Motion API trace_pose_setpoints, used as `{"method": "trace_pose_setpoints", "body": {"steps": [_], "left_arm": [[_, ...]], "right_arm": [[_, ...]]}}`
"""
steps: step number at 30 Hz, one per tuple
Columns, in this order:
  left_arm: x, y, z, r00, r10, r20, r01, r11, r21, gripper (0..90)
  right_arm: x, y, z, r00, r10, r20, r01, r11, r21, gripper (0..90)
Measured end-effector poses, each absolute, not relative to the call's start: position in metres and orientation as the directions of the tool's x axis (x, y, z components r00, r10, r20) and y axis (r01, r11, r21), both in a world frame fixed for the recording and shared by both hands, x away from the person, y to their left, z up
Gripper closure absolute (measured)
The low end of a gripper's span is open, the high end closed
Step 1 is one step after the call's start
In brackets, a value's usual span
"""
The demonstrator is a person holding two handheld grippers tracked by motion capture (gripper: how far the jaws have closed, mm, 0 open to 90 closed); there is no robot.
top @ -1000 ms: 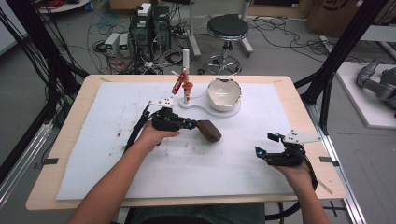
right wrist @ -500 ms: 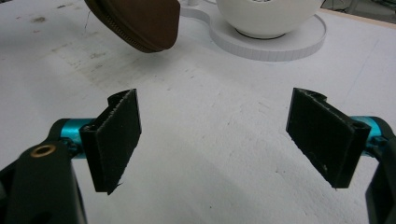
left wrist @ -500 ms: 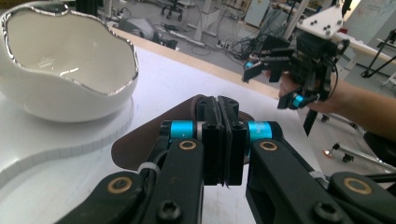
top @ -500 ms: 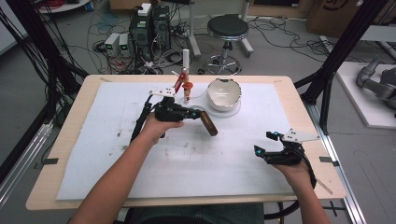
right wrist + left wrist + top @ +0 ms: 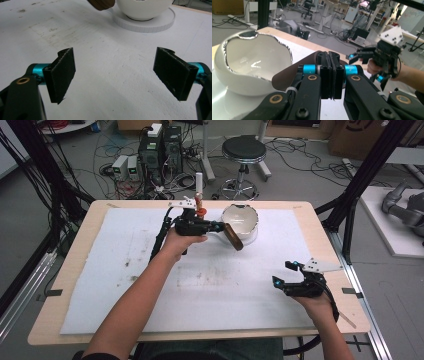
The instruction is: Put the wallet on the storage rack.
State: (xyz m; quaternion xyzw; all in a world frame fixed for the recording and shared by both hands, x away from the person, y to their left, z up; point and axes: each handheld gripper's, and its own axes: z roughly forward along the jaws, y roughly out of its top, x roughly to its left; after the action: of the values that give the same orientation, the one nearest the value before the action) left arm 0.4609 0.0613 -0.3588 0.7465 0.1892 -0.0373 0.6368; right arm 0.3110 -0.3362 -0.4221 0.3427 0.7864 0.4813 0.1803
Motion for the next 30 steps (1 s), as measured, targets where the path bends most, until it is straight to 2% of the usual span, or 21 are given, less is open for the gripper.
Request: {"method": "trace_pose_setpoints", "body": {"steps": [17, 30], "left_arm": [[0.49, 0.041, -0.337, 0.917, 0.282, -0.282, 0.321, -0.104, 0.941, 88.3], [0.513, 0.029, -0.335, 0.904, 0.329, -0.272, 0.322, -0.107, 0.941, 88.3]], "right_arm": [[0.312, -0.336, -0.423, -0.704, 0.708, 0.049, 0.368, 0.306, 0.878, 18.1], [0.312, -0.338, -0.425, -0.702, 0.711, 0.048, 0.369, 0.305, 0.878, 18.1]]}}
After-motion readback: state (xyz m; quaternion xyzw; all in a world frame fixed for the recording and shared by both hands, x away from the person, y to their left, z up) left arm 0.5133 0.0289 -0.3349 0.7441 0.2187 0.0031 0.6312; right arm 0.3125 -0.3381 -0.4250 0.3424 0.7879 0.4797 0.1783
